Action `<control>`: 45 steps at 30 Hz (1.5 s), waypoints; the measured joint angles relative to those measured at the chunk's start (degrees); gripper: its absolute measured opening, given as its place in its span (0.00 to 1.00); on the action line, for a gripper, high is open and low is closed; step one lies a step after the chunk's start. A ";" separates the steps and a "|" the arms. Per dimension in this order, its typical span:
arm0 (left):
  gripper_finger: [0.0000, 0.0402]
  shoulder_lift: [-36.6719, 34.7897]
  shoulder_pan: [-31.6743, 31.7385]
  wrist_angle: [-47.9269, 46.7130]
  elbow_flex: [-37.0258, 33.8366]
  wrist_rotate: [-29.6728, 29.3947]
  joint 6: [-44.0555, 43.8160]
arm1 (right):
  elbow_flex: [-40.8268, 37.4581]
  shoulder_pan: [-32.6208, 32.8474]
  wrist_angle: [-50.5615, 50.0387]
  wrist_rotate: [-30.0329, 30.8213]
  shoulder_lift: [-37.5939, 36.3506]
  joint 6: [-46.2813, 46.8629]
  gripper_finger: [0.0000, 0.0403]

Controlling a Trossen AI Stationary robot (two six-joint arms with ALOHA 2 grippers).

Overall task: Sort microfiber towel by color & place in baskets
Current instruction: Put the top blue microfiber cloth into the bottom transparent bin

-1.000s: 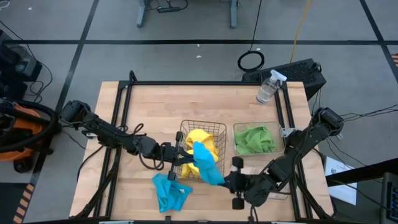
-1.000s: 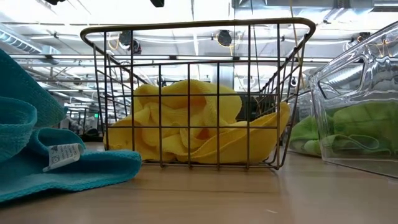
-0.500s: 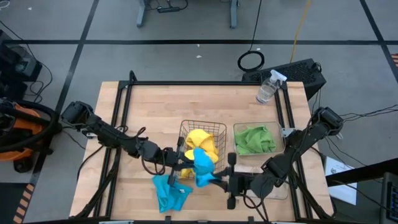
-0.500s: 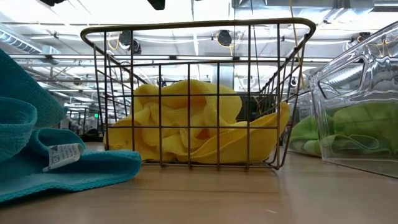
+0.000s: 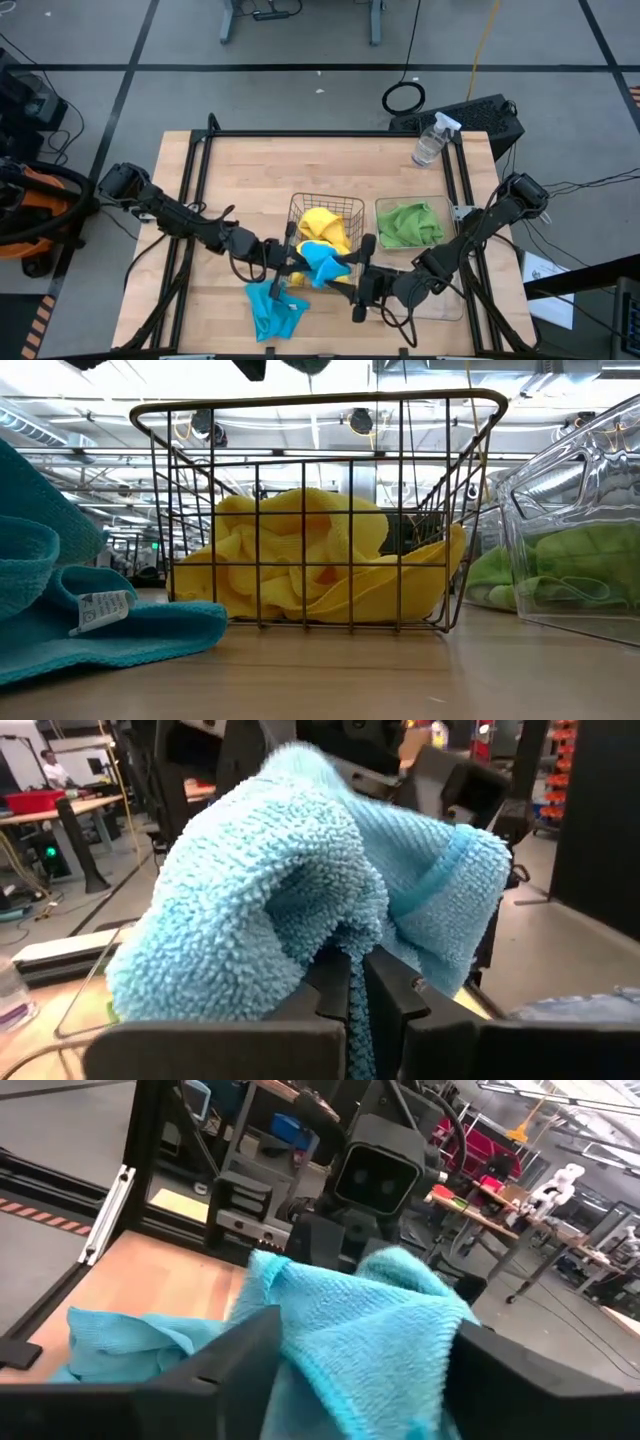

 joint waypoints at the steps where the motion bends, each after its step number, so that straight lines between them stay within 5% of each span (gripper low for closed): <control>1: 0.03 0.00 0.17 -0.50 0.00 0.00 0.00 | 0.00 -0.02 -0.01 0.04 0.02 0.02 0.63; 8: 0.03 0.00 0.19 -1.29 0.00 0.04 0.44 | 0.00 -0.07 -0.07 -0.02 0.02 3.10 0.76; 21: 0.03 0.00 0.17 -1.59 -0.02 4.76 3.06 | 0.00 -0.56 -1.32 2.59 0.02 8.68 0.77; 29: 0.03 0.00 0.16 -2.80 -0.04 4.92 3.61 | 0.00 -2.10 -2.00 -11.78 -0.02 15.81 0.73; 35: 0.03 0.00 0.15 -2.76 -0.04 4.90 6.62 | 0.00 -3.78 -3.61 -16.24 -0.02 18.41 0.58; 43: 0.03 0.00 0.19 -2.56 -0.04 4.04 6.55 | 0.00 -4.20 -2.61 -16.74 -0.02 15.75 0.08; 45: 0.03 0.00 0.19 -2.37 -0.04 3.87 6.35 | 0.00 -4.19 -2.58 -16.62 -0.02 15.53 0.04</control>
